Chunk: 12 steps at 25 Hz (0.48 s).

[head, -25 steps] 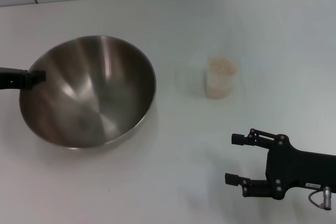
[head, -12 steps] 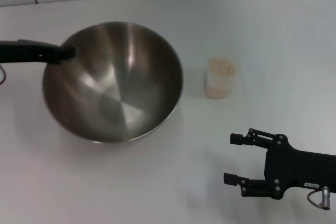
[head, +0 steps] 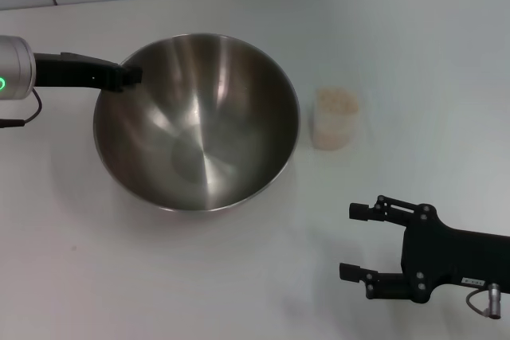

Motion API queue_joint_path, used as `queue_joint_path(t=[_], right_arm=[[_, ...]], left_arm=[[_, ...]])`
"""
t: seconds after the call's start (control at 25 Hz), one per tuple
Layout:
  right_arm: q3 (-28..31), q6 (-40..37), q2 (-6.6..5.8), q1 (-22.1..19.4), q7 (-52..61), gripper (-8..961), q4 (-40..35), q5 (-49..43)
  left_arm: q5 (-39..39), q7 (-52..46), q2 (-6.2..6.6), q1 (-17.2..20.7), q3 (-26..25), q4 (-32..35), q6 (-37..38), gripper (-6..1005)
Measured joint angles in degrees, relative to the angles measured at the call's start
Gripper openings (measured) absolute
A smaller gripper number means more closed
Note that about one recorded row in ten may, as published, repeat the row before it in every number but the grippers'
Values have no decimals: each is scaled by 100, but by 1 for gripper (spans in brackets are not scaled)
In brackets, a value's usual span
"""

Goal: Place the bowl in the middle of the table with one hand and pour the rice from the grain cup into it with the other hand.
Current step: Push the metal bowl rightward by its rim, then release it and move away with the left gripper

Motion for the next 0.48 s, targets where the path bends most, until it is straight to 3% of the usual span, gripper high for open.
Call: queue_joint_path(t=[0.48], right_arm=[[0, 59, -10, 26, 0, 814, 13, 0]], left_arm=[[-40, 44, 1, -12, 0, -48, -92, 63]])
